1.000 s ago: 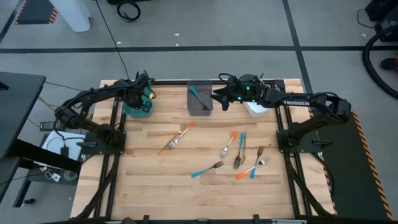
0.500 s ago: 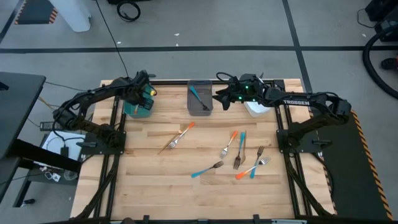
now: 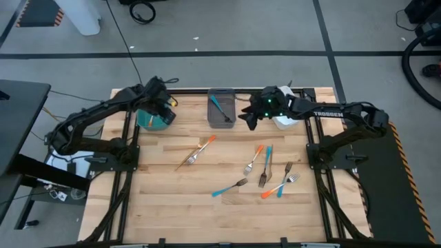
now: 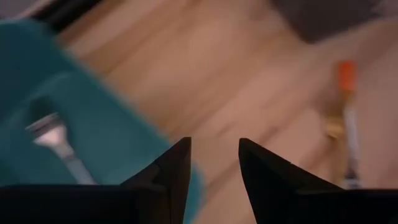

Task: Sort silverware by color (type)
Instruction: Put the top right orange fork into the green bin

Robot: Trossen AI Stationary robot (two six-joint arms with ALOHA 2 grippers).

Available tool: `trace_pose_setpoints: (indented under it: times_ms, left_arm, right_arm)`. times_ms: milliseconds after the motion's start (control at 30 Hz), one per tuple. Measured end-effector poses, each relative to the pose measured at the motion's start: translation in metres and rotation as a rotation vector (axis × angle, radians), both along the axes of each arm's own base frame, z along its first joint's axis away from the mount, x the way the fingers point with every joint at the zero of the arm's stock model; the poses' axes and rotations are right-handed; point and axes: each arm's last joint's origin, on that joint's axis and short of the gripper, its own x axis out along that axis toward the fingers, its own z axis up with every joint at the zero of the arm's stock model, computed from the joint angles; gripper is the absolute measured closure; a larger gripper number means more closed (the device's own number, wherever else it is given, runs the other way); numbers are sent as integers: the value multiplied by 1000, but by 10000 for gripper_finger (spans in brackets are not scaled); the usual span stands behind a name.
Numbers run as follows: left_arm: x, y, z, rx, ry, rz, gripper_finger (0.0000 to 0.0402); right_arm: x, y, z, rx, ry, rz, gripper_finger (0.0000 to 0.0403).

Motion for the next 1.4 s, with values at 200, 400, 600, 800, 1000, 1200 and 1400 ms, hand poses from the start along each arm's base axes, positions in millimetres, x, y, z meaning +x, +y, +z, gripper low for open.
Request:
trace_pose_setpoints:
  times_ms: [200,400,600,800,1000,1200,1400]
  left_arm:
    - [23,-19,3,24,-69,-112,259]
    - [35,-30,6,21,-138,-114,259]
    - [38,-33,7,9,-153,-100,259]
    - [37,-32,7,7,-156,-90,259]
    - [37,-32,7,8,-156,-92,259]
    - [37,-32,7,0,-159,-73,259]
    - [34,-34,12,-14,-114,-94,259]
  right_arm:
    - [4,8,2,-19,173,9,207]
    - [-2,17,-8,44,327,41,207]
    - [-10,37,-22,27,470,264,207]
    - [-17,64,-35,63,565,464,213]
    - [-13,97,-40,-68,586,677,227]
    - [-3,106,-58,-91,651,703,235]
    - [10,104,-83,-131,733,682,237]
